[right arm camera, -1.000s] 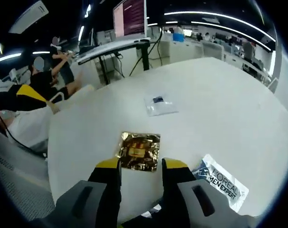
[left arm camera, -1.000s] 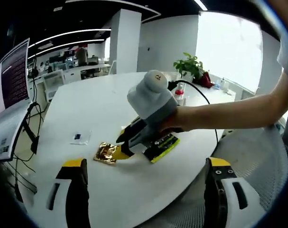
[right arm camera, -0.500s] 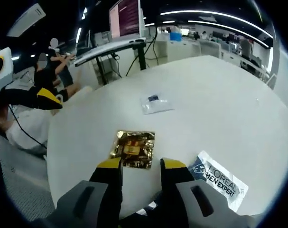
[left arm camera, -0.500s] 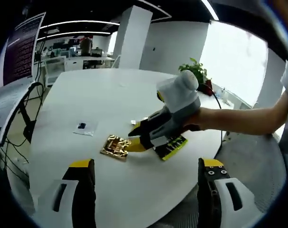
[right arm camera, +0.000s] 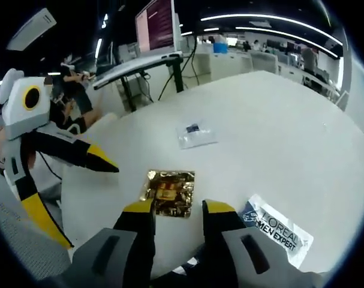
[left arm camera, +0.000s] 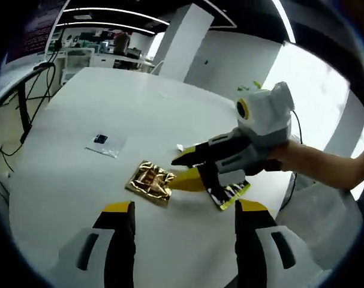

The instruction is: Arrange the skincare products in the storage area until every visible bottle or jar stands upright without overlapping.

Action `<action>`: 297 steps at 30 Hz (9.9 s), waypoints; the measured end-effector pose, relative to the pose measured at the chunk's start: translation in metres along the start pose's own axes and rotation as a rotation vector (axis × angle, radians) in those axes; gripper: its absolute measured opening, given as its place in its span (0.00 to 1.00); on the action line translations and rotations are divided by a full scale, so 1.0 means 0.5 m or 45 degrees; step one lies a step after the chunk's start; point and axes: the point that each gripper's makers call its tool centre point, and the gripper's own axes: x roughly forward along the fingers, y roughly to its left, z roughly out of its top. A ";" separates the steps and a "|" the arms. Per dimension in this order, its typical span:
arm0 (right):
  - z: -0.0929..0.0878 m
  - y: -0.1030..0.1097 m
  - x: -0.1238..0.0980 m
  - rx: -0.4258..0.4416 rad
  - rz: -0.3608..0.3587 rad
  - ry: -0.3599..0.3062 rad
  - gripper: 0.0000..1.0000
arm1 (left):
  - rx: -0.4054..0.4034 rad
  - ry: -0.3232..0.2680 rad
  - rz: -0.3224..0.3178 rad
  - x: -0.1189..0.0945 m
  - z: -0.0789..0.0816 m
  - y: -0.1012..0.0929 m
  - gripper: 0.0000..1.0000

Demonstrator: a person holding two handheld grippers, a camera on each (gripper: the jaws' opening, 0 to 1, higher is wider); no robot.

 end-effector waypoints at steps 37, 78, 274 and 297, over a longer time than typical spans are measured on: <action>-0.003 -0.004 0.017 0.102 0.056 -0.012 0.23 | -0.296 -0.098 -0.023 0.045 -0.002 0.020 0.38; -0.014 -0.003 0.013 0.182 0.070 -0.017 0.10 | -0.341 -0.113 0.017 0.081 0.009 0.069 0.00; -0.091 0.051 -0.056 -0.323 0.044 0.164 0.19 | 0.295 0.235 -0.108 0.018 -0.028 -0.068 0.67; -0.092 0.047 -0.057 -0.260 0.029 0.165 0.20 | 0.361 0.145 -0.061 -0.018 -0.024 -0.090 0.99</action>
